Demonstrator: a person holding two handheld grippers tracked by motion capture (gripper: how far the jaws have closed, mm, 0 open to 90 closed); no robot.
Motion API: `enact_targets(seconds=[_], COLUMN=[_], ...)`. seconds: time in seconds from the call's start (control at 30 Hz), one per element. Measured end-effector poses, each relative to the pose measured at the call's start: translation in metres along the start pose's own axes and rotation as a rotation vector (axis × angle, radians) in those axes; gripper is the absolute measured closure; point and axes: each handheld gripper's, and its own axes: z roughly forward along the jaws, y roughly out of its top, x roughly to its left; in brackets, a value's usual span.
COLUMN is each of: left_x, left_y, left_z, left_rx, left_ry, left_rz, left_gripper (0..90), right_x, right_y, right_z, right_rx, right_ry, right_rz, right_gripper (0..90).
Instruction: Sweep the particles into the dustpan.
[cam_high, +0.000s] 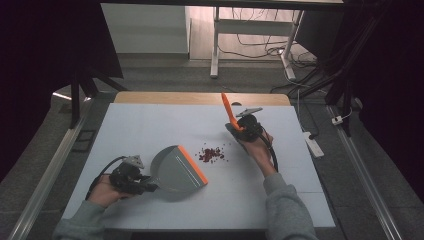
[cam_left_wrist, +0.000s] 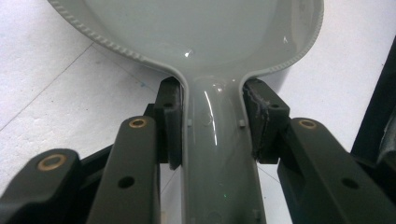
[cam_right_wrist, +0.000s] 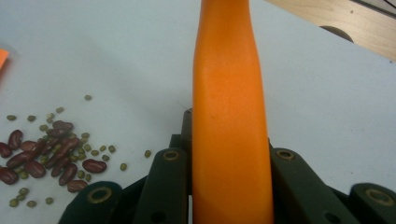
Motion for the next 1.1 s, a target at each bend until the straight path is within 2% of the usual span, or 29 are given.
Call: enact_targets(seconds=[0.43,0.93,1.1], left_x=[0.002,0.004,0.004], left_y=[0.001,0.002,0.002], left_z=[0.003,0.005,0.005], left_rx=[-0.001,0.002,0.002], left_ry=[-0.013,-0.030,-0.031], left_rz=[-0.011,-0.022,-0.022], left_gripper=[61.0,61.1,61.1], right_x=[0.009,0.031,0.036], right_y=[0.002,0.010,0.011], right_z=[0.013,0.027,0.028], right_rx=[0.021,0.074,0.085], right_ry=[0.018,0.059,0.058], right_rz=[-0.019,-0.093,-0.110], right_gripper=[76.7,76.8,76.9])
